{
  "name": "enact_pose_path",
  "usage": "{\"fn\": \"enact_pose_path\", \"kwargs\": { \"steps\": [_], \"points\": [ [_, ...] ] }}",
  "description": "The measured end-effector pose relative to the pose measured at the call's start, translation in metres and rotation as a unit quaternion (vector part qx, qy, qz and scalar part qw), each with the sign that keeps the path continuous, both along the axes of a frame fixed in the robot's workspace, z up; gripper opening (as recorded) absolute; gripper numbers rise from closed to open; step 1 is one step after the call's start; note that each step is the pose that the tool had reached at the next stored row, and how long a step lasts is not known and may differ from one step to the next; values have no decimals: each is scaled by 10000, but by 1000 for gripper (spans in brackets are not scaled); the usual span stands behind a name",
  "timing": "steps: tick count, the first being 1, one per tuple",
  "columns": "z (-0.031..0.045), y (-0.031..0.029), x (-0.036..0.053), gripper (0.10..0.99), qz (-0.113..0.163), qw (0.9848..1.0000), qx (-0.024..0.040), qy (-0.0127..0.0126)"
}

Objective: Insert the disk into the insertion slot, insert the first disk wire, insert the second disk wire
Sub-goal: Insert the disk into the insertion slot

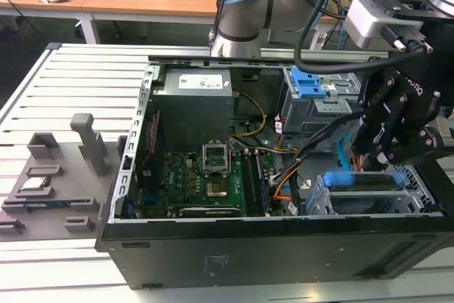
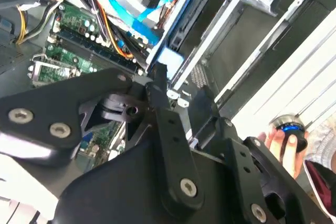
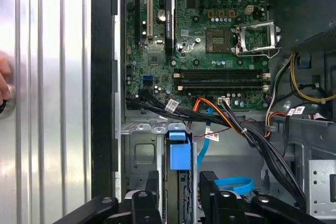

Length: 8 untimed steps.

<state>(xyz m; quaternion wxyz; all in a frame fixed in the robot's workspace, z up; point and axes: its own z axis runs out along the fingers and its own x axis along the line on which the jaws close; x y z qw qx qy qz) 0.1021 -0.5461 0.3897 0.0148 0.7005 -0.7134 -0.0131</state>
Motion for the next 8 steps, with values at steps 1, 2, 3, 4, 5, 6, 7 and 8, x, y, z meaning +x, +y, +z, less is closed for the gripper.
{"fn": "enact_pose_path", "kwargs": {
  "steps": [1,2,3,4,5,6,7,8],
  "points": [
    [0,0,0,439,0,10000,-1,0],
    [0,0,0,357,0,10000,-2,0],
    [0,0,0,235,0,10000,-1,0],
    [-1,0,0,235,0,10000,-1,0],
    [-1,0,0,235,0,10000,-1,0],
    [-1,0,0,176,0,10000,-1,0],
    [-1,0,0,114,0,10000,-1,0],
    [-2,0,0,106,0,10000,-1,0]
  ]
}}
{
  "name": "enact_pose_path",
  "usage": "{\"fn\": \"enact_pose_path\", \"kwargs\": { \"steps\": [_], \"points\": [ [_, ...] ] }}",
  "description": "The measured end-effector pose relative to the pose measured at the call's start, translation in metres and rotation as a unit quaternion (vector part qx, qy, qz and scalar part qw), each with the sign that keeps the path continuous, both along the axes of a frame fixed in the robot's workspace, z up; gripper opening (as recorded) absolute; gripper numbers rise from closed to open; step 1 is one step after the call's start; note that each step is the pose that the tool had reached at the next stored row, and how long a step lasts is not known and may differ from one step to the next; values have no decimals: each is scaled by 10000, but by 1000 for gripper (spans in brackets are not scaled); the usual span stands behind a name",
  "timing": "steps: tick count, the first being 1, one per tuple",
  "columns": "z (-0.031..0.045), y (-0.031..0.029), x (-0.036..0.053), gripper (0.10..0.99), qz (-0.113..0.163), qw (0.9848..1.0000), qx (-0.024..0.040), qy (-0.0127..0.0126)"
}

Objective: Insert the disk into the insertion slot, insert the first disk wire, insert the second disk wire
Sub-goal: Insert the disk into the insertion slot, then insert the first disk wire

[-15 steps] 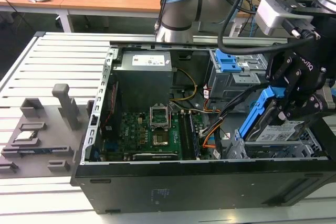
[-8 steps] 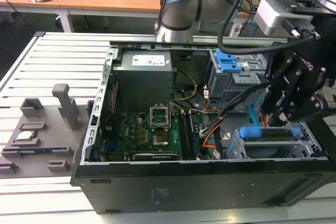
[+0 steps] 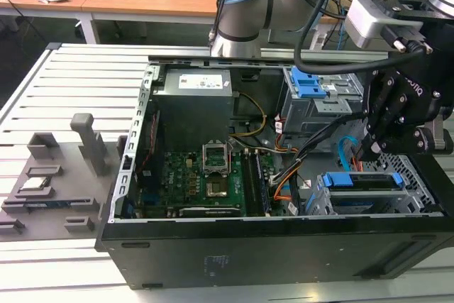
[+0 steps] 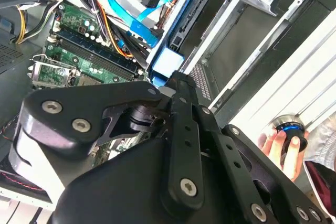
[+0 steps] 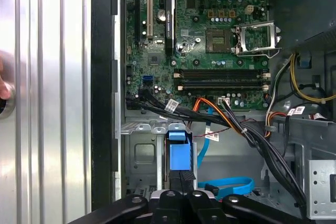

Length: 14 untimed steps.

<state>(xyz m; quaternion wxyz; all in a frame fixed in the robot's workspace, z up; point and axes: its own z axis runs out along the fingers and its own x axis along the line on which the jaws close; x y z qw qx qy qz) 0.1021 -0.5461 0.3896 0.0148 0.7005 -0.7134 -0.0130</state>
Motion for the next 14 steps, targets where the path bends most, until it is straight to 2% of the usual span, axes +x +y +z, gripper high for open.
{"fn": "enact_pose_path", "kwargs": {
  "steps": [11,14],
  "points": [
    [-4,0,0,106,0,10000,0,0],
    [-8,1,63,106,0,10000,0,0]
  ]
}}
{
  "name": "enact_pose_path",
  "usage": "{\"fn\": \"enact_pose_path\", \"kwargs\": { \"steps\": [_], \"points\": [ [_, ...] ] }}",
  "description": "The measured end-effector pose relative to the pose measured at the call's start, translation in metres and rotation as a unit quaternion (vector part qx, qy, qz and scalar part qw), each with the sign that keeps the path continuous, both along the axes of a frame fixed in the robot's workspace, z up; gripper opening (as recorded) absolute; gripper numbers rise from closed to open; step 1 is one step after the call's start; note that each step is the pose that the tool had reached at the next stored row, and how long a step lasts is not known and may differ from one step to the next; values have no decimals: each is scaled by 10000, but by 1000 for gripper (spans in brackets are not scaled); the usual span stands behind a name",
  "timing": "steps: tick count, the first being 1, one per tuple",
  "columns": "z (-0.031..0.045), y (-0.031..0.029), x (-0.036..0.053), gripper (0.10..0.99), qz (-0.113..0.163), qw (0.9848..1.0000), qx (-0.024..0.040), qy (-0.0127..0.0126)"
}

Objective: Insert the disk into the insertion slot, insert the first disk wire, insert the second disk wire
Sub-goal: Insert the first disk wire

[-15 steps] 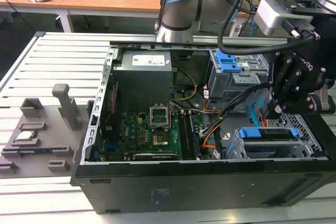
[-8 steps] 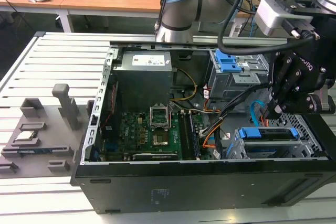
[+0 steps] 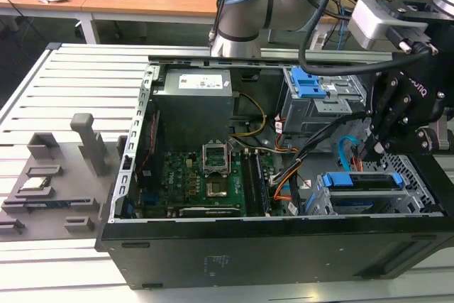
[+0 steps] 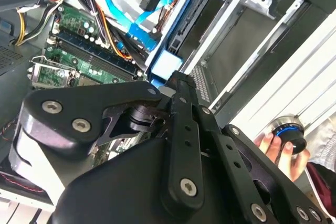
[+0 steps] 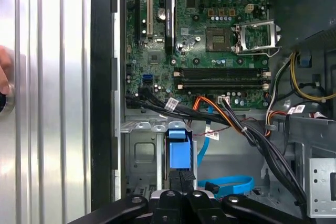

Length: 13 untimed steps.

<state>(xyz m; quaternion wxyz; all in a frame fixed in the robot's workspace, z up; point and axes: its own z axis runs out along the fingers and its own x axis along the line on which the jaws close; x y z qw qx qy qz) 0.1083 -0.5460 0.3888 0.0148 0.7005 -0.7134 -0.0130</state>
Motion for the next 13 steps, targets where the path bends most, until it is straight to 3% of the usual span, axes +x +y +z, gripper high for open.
{"fn": "enact_pose_path", "kwargs": {
  "steps": [4,7,8,10,11,13],
  "points": [
    [-11,22,116,106,0,10000,-10,0],
    [-25,79,243,106,0,10000,-44,0],
    [-31,129,302,106,0,10000,-76,0],
    [-38,173,341,106,0,9999,-102,0],
    [-54,258,388,106,0,9999,-146,0],
    [-100,371,402,106,0,9998,-181,0]
  ]
}}
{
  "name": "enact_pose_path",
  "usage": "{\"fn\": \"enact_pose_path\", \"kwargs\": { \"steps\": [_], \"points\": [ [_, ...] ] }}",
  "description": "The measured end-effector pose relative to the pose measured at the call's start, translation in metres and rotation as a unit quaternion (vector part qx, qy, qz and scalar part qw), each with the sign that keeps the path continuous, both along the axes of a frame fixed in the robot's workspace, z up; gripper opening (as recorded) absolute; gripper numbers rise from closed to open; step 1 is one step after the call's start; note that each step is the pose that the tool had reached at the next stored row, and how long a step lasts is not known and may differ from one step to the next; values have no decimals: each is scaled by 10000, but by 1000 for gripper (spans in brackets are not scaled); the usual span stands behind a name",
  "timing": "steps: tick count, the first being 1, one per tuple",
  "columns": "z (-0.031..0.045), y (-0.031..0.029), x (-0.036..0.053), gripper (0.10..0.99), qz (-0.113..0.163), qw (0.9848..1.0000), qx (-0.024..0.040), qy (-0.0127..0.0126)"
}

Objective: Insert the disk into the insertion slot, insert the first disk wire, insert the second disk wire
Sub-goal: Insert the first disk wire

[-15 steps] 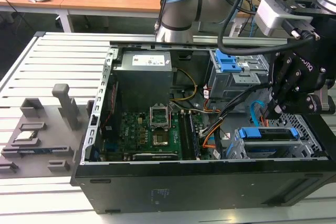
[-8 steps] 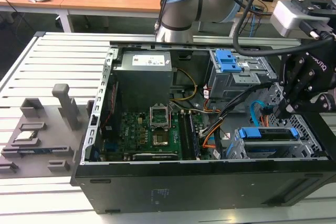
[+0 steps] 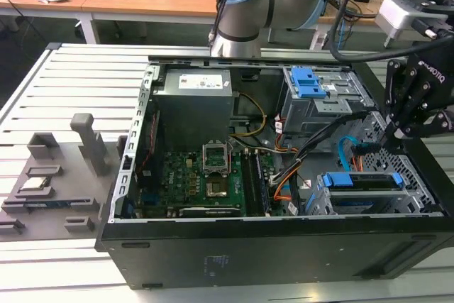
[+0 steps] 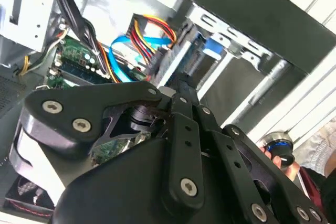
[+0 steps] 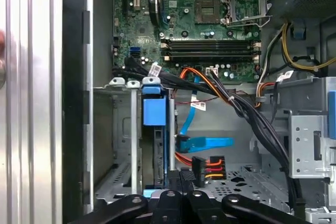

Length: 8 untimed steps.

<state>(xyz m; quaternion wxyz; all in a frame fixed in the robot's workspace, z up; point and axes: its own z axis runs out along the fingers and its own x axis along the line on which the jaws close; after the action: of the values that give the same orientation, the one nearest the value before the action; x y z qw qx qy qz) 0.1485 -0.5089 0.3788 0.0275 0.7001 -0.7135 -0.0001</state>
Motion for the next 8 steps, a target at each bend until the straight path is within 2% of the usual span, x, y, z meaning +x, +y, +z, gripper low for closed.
{"fn": "enact_pose_path", "kwargs": {
  "steps": [3,6,8],
  "points": [
    [-86,121,1,106,0,10000,-13,0],
    [-144,152,1,106,0,10000,-27,0],
    [-147,152,1,106,0,10000,-41,0]
  ]
}}
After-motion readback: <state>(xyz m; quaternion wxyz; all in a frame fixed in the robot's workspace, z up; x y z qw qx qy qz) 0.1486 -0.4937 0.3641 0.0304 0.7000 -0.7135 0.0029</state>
